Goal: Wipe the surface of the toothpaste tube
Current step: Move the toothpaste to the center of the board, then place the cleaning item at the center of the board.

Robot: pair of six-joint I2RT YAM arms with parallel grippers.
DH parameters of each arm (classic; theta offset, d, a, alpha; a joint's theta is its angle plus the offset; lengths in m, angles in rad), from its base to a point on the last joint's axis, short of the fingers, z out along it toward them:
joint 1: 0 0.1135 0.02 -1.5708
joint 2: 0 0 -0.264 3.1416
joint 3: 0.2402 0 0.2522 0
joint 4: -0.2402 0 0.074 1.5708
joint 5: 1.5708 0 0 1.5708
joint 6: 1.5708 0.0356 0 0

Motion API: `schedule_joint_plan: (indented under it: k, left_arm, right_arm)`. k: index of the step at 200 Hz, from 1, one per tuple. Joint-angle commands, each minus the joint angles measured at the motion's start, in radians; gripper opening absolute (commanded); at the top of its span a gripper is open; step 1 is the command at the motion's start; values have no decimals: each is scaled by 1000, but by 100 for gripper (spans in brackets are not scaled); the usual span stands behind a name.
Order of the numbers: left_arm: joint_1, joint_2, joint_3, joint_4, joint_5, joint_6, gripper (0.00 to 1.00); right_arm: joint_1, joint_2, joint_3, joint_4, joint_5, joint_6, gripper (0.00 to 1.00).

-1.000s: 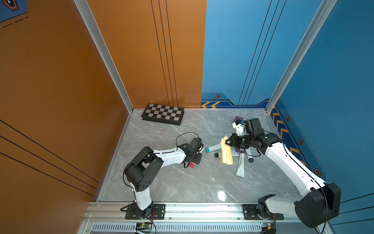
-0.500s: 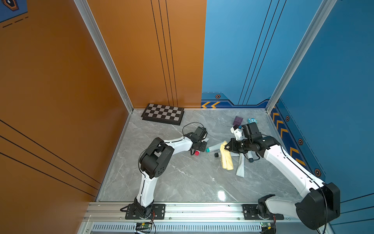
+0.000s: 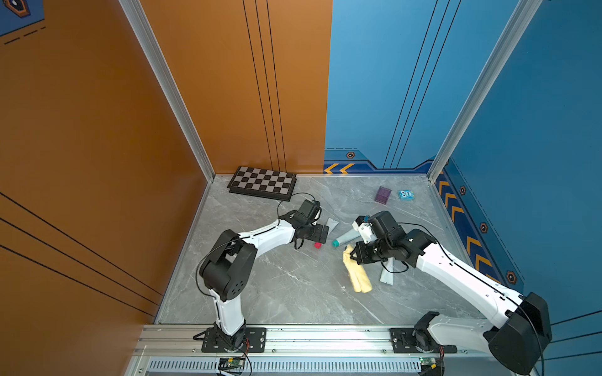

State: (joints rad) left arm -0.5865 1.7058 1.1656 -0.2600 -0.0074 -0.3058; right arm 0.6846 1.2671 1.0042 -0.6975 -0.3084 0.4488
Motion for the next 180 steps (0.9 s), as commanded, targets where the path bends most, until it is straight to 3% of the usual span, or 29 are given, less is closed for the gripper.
schedule_joint_plan:
  k: [1, 56, 91, 118, 124, 140, 163, 180]
  left_arm:
    - [28, -152, -84, -17, -59, -56, 99]
    - [60, -404, -288, -16, -79, -85, 99]
    - [94, -469, -362, -16, -66, -87, 99]
    - [121, -507, -398, -16, -49, -81, 99]
    - [127, -513, -404, -15, -42, -81, 99]
    - [138, -521, -413, -15, -35, -79, 98]
    - [147, -521, -414, -15, -28, -75, 99]
    - [148, -522, -412, -15, -25, -72, 99]
  right_arm:
    - [87, 68, -8, 2, 117, 32, 0]
    - [256, 381, 112, 43, 357, 85, 0]
    - [306, 611, 241, 70, 344, 97, 0]
    - [315, 649, 273, 93, 280, 110, 0]
    - [315, 642, 275, 100, 255, 111, 5]
    - [316, 608, 272, 127, 178, 110, 33]
    - [319, 547, 283, 134, 100, 103, 86]
    - [306, 491, 282, 135, 69, 100, 93]
